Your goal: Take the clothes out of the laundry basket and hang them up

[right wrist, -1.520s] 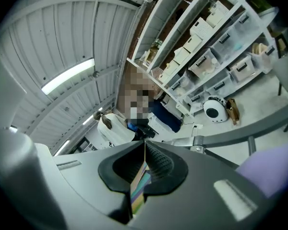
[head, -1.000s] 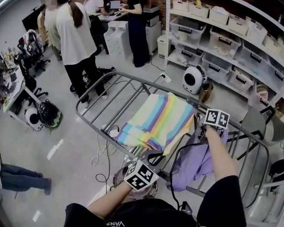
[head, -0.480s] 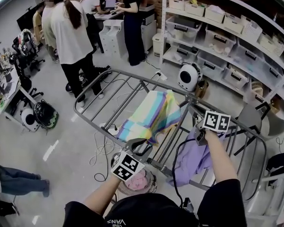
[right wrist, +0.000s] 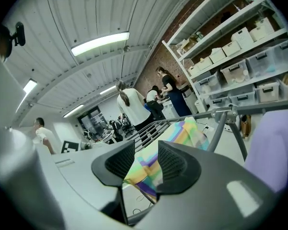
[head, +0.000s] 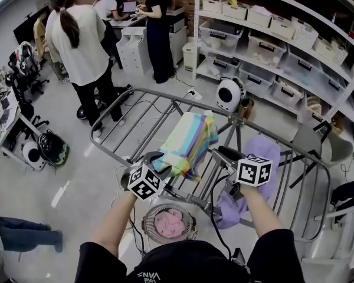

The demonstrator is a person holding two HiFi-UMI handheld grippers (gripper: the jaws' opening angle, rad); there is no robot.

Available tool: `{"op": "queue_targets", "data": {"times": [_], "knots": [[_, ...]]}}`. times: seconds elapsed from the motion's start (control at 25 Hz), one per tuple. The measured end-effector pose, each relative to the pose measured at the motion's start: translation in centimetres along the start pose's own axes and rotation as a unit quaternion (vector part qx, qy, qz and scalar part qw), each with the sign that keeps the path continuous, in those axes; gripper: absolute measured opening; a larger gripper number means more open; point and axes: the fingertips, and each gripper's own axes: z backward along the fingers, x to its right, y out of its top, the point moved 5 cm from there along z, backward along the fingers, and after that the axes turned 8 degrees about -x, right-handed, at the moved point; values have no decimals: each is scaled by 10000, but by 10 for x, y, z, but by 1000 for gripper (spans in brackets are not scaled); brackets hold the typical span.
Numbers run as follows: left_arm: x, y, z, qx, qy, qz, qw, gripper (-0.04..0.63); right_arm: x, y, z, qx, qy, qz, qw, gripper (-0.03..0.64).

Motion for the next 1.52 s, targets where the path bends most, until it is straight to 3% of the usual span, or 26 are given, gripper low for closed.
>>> {"op": "queue_targets", "data": {"times": [0.2, 0.52, 0.64, 0.8, 1.0, 1.2, 1.52], "knots": [[-14, -12, -13, -494, -372, -999, 9931, 198, -22, -14, 14, 36, 113, 109, 9999, 140], [-14, -25, -45, -1134, -634, -2228, 9662, 196, -46, -34, 29, 125, 279, 51, 9995, 140], [-14, -25, -51, -1196, -711, -2334, 9624, 170, -52, -40, 35, 177, 300, -28, 9994, 140], [-17, -20, -43, -1058, -605, -2292, 9657, 32, -58, -44, 47, 331, 315, -153, 9988, 140], [-17, -9, -10, -809, -229, -2333, 9688, 17, -73, -48, 58, 516, 418, -250, 9975, 140], [-9, 0, 49, -453, 473, -2354, 9697, 15, -97, -59, 60, 633, 563, -282, 9960, 140], [57, -20, 128, -195, 1188, -2083, 9706, 15, -135, -84, 57, 639, 797, -324, 9942, 140]]}}
